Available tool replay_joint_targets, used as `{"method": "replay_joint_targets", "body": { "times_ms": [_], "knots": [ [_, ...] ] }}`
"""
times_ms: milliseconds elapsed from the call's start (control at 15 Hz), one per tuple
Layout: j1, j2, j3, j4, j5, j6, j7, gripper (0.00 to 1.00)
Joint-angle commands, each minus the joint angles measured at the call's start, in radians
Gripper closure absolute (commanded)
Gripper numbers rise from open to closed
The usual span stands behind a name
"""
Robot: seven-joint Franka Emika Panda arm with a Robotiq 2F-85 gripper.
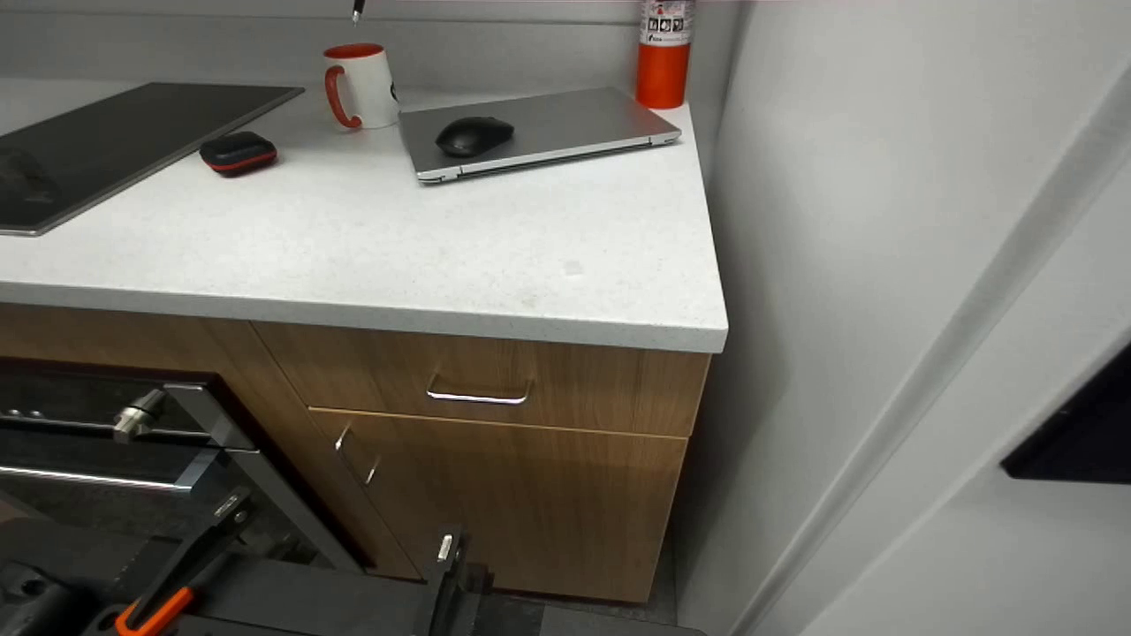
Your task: Remove the pen from the mug.
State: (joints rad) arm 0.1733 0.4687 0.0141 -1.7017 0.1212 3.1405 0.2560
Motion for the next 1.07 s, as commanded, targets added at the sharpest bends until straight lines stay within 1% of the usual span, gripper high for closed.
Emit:
{"method": "replay_joint_targets", "body": {
  "times_ms": [0,67,200,467,533,733,1000],
  "knots": [
    [-0.119,-0.13,0.123,-0.164,0.042,-0.066,-0.062,0.99],
    [-0.161,-0.156,0.169,-0.2,0.06,-0.104,-0.081,0.99],
    [-0.211,-0.194,0.21,-0.262,0.071,-0.191,-0.119,0.99],
    [-0.26,-0.239,0.235,-0.35,0.082,-0.379,-0.172,0.99],
    [-0.217,-0.246,0.186,-0.366,0.089,-0.418,-0.184,0.99],
    [-0.204,-0.243,0.183,-0.397,0.107,-0.511,-0.216,0.99],
    [-0.179,-0.208,0.185,-0.395,0.137,-0.588,-0.231,0.99]
  ]
}}
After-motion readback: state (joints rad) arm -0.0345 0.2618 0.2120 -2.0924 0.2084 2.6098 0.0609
